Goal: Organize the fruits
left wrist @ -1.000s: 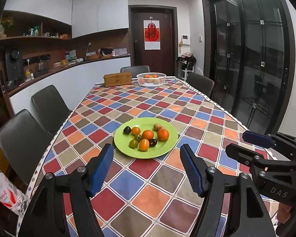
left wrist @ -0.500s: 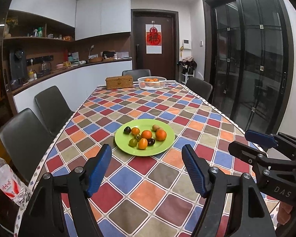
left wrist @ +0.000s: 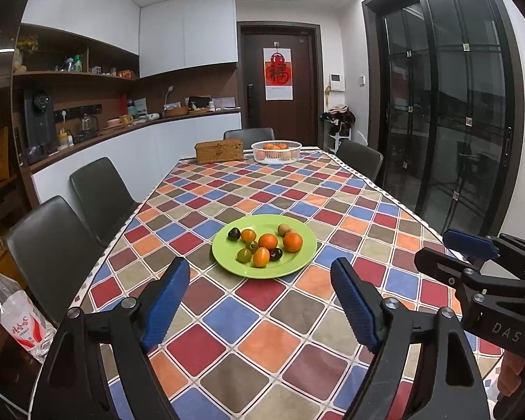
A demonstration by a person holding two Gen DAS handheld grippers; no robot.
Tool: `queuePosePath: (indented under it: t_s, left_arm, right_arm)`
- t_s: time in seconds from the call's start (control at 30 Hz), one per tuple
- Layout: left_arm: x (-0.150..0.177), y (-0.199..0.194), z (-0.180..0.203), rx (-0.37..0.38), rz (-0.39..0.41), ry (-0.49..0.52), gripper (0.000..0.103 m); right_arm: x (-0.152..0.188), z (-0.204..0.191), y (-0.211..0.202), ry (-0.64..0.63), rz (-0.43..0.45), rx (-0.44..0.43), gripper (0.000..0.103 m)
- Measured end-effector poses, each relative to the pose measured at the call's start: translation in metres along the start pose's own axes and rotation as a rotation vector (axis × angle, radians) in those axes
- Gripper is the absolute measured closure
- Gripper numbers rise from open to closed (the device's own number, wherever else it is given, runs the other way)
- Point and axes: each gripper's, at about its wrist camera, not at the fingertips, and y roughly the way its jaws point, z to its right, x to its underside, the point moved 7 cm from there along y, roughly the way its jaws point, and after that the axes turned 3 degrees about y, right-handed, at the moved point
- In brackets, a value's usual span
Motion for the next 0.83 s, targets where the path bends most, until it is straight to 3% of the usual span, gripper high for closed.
queuePosePath:
  t_s: [0.37,0.83]
  left_arm:
    - [0.0011,-0.0058,-0.0012,-0.018,0.008,-0.005,0.000]
    - [0.0026,-0.0080,-0.0028,-0.048,0.011,-0.010,0.000]
  right_arm:
    - [-0.0007,0.0016,-0.0011,0.001,0.004,-0.002,0.051]
    - [-0.0003,0.0026,-0.0030,0.003,0.001,0.000,0.051]
